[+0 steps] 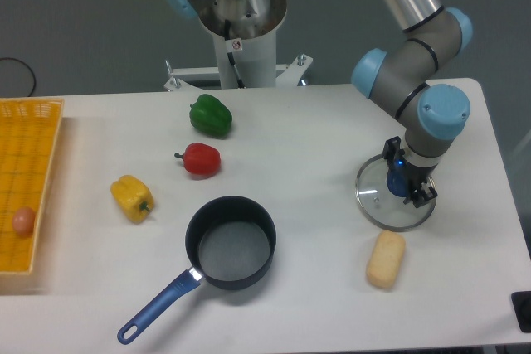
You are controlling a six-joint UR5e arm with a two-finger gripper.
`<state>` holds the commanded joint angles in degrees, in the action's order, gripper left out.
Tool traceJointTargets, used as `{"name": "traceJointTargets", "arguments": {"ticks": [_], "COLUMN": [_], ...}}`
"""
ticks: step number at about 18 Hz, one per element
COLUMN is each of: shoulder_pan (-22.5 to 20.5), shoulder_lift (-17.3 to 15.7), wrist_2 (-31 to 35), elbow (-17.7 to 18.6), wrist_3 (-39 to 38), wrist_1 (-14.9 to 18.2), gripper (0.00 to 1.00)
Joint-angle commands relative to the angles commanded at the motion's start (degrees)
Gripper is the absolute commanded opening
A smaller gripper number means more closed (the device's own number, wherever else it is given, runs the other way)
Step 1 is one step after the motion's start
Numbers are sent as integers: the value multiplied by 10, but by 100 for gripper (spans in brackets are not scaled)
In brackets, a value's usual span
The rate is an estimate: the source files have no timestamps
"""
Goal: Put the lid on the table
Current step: 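Open the gripper to release the lid knob, then raise the open gripper up off the lid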
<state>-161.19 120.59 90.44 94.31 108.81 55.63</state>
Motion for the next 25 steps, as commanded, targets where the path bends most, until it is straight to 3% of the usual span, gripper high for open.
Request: {"name": "traceJointTargets", "arguments": {"ticks": [16,19,25], "shoulder_pan": [0,3,6], "shoulder_lift": [-3,-13,-60], "wrist_2": [0,0,4], "elbow": [0,0,3], "wrist_3": [1,3,4], "wrist_1": [1,2,4], "gripper": [81,99,100]}}
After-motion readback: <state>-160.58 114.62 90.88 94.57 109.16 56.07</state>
